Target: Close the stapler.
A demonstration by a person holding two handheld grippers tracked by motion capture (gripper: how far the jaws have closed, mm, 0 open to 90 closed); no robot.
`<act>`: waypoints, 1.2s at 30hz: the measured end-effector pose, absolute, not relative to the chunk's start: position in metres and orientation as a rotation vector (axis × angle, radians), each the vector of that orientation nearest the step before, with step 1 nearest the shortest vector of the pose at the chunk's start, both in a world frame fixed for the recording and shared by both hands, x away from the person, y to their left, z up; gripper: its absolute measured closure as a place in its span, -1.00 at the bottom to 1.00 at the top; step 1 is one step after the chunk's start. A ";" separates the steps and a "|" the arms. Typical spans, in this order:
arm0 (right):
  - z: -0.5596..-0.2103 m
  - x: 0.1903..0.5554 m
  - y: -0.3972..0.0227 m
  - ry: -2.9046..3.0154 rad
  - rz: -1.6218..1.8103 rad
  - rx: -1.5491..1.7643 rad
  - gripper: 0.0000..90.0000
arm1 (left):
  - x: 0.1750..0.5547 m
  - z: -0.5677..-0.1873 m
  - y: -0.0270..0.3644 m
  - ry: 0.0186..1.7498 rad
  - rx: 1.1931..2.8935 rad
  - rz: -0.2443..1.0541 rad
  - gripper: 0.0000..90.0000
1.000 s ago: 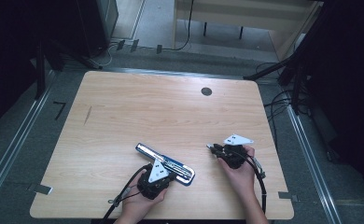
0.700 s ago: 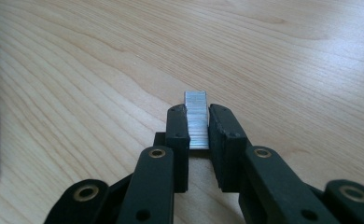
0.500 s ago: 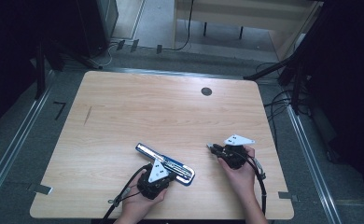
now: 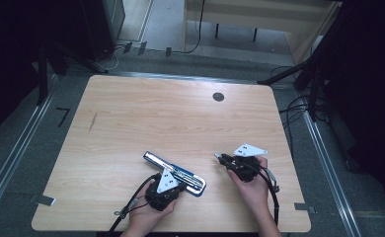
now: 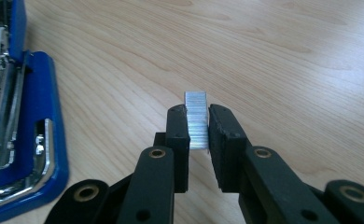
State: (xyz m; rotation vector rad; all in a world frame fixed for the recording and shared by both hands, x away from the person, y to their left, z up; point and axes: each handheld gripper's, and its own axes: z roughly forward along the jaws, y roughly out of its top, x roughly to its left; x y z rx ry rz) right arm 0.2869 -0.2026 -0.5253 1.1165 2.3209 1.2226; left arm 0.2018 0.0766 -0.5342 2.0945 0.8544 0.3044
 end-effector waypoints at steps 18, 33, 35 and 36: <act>-0.507 0.262 -0.182 2.377 1.269 1.025 0.78 | 0.202 -0.534 0.077 0.853 2.096 0.304 1.00; -0.499 0.244 -0.158 2.452 1.297 0.933 0.78 | 0.202 -0.534 0.077 0.854 2.094 0.303 1.00; -0.499 0.244 -0.157 2.456 1.302 0.929 0.77 | 0.202 -0.534 0.077 0.855 2.094 0.303 1.00; -0.498 0.242 -0.155 2.469 1.309 0.931 0.77 | 0.202 -0.534 0.077 0.856 2.092 0.303 1.00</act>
